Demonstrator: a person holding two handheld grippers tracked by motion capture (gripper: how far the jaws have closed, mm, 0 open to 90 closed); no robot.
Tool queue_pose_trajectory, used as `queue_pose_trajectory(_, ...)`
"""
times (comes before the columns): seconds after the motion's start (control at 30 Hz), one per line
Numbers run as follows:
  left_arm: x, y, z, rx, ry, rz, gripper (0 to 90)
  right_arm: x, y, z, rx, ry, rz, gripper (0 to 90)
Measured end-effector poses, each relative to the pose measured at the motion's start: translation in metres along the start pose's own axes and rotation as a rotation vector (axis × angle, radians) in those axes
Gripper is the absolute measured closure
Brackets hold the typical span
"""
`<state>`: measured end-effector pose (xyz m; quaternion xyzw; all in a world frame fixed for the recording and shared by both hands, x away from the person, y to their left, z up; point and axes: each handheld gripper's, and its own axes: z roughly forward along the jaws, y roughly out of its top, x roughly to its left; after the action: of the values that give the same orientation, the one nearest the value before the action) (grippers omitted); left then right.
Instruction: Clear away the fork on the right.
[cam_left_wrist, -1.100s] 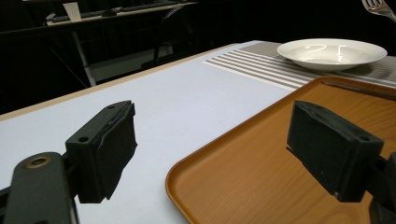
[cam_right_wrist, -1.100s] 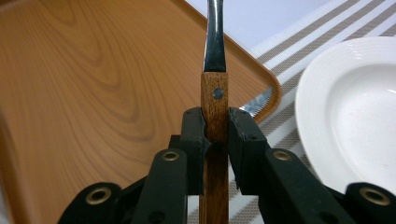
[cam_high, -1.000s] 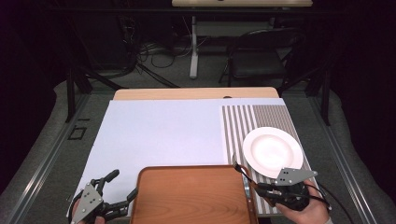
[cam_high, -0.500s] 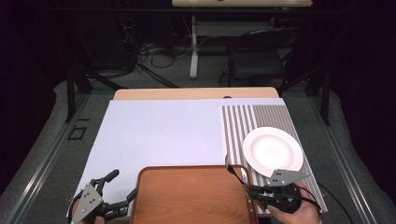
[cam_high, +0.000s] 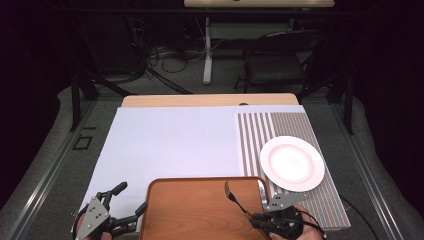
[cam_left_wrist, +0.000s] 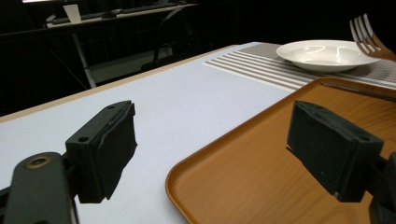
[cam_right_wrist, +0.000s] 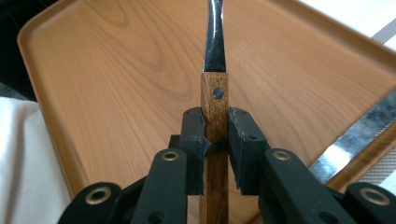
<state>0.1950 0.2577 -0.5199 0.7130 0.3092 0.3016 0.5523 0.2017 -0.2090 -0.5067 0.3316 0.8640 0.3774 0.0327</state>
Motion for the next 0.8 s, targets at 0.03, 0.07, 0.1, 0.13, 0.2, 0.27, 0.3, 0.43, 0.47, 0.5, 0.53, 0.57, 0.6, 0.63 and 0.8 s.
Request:
queue_pose_trajectory(0.03, 0.000, 0.000, 0.000, 0.001, 0.000, 0.000, 15.2, 0.000, 0.000, 0.000, 0.000, 0.000, 0.000, 77.1)
queue_pose_trajectory(0.07, 0.000, 0.000, 0.000, 0.002, -0.001, -0.002, 15.2, 0.001, 0.000, 0.002, 0.002, 0.003, 0.002, 77.2)
queue_pose_trajectory(0.1, 0.000, 0.000, 0.000, 0.002, -0.002, -0.002, 15.2, 0.002, 0.000, 0.004, 0.019, 0.000, 0.005, 77.2)
queue_pose_trajectory(0.13, 0.000, 0.000, 0.000, 0.001, -0.002, -0.001, 15.2, 0.002, 0.000, 0.004, 0.019, 0.000, 0.005, 77.2)
queue_pose_trajectory(0.2, 0.000, 0.000, 0.000, 0.003, -0.002, -0.001, 15.2, 0.001, -0.001, 0.005, 0.022, 0.000, 0.009, 77.2)
queue_pose_trajectory(0.27, 0.000, 0.000, 0.000, 0.004, -0.002, 0.002, 15.2, 0.002, -0.002, 0.007, 0.029, -0.002, 0.023, 77.2)
queue_pose_trajectory(0.3, 0.000, 0.000, 0.001, 0.004, -0.003, 0.001, 15.2, 0.001, -0.002, 0.008, 0.037, -0.001, 0.023, 77.2)
queue_pose_trajectory(0.43, 0.000, 0.000, 0.001, 0.004, -0.003, 0.000, 15.2, 0.001, -0.003, 0.014, 0.054, 0.001, 0.036, 77.1)
queue_pose_trajectory(0.47, 0.000, 0.000, 0.001, 0.004, -0.003, 0.000, 15.2, 0.000, -0.003, 0.015, 0.060, 0.000, 0.038, 77.1)
queue_pose_trajectory(0.5, 0.000, 0.000, 0.001, 0.004, -0.003, 0.000, 15.2, 0.000, -0.003, 0.017, 0.063, -0.001, 0.047, 77.2)
queue_pose_trajectory(0.53, 0.000, 0.000, 0.001, 0.004, -0.003, 0.000, 15.2, -0.001, -0.003, 0.017, 0.072, -0.003, 0.046, 77.1)
queue_pose_trajectory(0.57, 0.000, 0.000, 0.001, 0.005, -0.003, 0.001, 15.2, -0.001, -0.004, 0.019, 0.074, -0.005, 0.051, 77.1)
queue_pose_trajectory(0.6, 0.001, 0.000, 0.001, 0.006, -0.006, 0.002, 15.2, -0.001, -0.004, 0.021, 0.078, -0.007, 0.057, 77.1)
queue_pose_trajectory(0.63, 0.000, 0.000, 0.001, 0.006, -0.005, -0.002, 15.2, -0.002, -0.004, 0.023, 0.084, -0.006, 0.063, 77.1)
queue_pose_trajectory(0.8, 0.000, 0.000, 0.001, 0.005, -0.006, -0.003, 15.2, -0.004, -0.006, 0.030, 0.105, 0.003, 0.084, 77.1)
